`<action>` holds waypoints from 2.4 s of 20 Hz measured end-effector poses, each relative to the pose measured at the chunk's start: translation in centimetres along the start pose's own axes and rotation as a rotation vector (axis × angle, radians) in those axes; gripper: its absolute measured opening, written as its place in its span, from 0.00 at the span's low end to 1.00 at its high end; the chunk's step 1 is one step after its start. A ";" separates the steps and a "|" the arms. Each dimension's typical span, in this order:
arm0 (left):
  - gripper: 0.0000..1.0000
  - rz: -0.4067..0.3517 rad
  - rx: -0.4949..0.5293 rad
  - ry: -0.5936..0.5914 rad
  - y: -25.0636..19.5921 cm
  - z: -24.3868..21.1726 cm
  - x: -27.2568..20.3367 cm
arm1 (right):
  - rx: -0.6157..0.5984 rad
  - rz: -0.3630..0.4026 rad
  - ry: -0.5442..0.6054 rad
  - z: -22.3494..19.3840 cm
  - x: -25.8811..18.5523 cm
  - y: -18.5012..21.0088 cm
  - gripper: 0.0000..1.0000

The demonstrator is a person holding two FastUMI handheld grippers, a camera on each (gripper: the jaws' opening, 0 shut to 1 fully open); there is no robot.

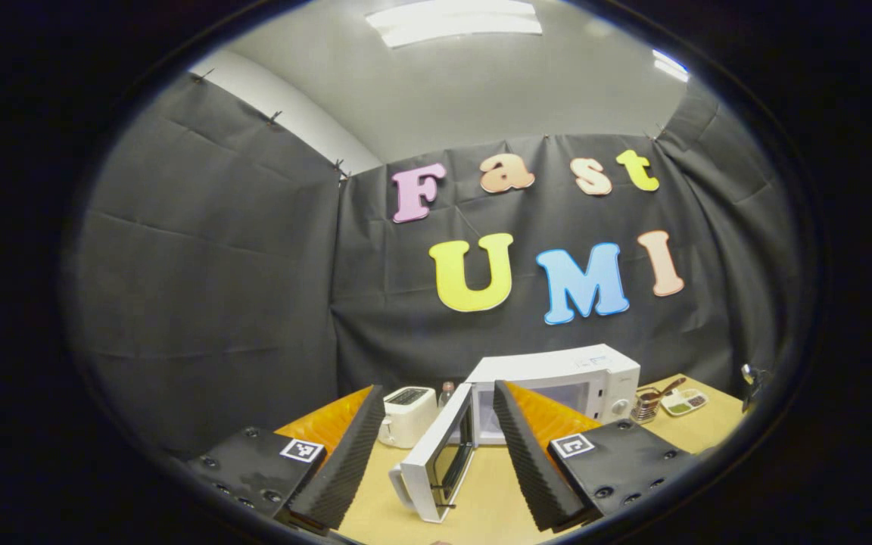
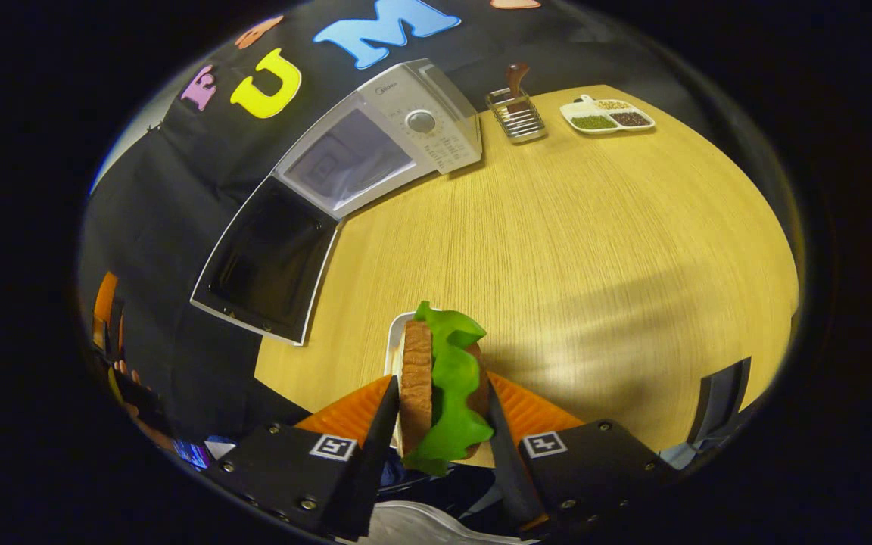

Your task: Open the microwave oven with the left hand, put the food in, and close the microwave oven.

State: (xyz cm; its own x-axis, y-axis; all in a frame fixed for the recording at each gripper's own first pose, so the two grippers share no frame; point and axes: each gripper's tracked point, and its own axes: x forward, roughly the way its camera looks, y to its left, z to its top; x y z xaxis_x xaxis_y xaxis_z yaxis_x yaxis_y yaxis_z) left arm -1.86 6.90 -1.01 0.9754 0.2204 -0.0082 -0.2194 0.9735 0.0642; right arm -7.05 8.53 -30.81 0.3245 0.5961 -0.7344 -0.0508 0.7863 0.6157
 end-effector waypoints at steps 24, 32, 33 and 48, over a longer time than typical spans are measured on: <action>0.94 -0.056 -0.017 -0.064 4.5 1.5 9.8 | 0.042 0.103 -0.357 14.0 3.3 15.0 0.29; 0.93 -0.016 -0.018 -0.038 11.6 -0.7 14.3 | 0.083 0.075 -0.470 17.8 9.5 18.9 0.29; 0.93 -0.012 -0.011 -0.040 12.3 -0.7 14.7 | 0.085 0.068 -0.485 18.3 10.3 19.2 0.29; 0.93 0.106 0.043 0.040 21.7 -4.9 17.4 | 0.101 0.032 -0.718 27.7 20.4 21.2 0.29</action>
State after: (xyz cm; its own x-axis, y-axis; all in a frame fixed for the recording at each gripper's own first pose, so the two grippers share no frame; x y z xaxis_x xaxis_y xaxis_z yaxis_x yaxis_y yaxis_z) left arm 10.28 32.17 -4.63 0.9450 0.3249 -0.0386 -0.3192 0.9414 0.1092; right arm 24.69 32.83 -24.81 0.8664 0.3376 -0.3679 0.0052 0.7306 0.6828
